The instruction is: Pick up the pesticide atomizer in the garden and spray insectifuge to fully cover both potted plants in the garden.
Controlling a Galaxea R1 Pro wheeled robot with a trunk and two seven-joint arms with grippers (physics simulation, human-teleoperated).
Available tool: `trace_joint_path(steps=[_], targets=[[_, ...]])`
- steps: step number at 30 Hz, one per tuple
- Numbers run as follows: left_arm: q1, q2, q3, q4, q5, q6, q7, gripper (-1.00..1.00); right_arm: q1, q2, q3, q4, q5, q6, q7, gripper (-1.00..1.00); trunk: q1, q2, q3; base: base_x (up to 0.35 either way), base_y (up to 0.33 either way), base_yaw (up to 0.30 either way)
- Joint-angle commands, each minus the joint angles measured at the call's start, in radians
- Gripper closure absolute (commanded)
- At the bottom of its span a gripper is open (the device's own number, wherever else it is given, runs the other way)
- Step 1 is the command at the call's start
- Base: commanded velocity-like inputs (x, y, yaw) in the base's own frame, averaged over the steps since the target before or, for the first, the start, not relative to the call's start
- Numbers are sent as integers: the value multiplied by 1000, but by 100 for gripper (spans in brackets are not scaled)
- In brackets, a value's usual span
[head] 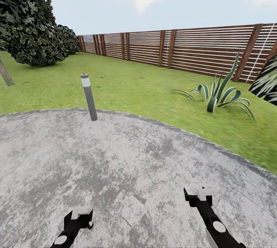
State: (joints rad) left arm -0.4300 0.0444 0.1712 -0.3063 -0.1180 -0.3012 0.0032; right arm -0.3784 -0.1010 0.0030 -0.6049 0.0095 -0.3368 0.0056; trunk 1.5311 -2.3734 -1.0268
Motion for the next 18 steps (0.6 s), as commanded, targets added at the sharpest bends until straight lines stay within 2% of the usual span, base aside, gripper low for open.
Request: trace_joint_path(steps=[1,4,6,7,18], targets=[[0,1,7,1,-11,-8,0,-100,-1,0,0,1,1,-3,1,-100,4,-8,-4,0,0,0],[1,5,7,3,-8,-84,1,-100,-1,0,0,2,1,-2,1,-100,15,-29,-13,0,0,0],[1,5,8,6,-7,-111,1,-100,-1,0,0,2,1,-3,1,-100,23,-43,-20,0,0,0],[1,7,10,42,-3,-134,1,-100,-1,0,0,2,1,-2,1,-100,27,-50,-23,0,0,0],[1,4,9,57,-6,-139,1,-100,-1,0,0,2,1,-2,1,-100,69,-127,-57,0,0,0]])
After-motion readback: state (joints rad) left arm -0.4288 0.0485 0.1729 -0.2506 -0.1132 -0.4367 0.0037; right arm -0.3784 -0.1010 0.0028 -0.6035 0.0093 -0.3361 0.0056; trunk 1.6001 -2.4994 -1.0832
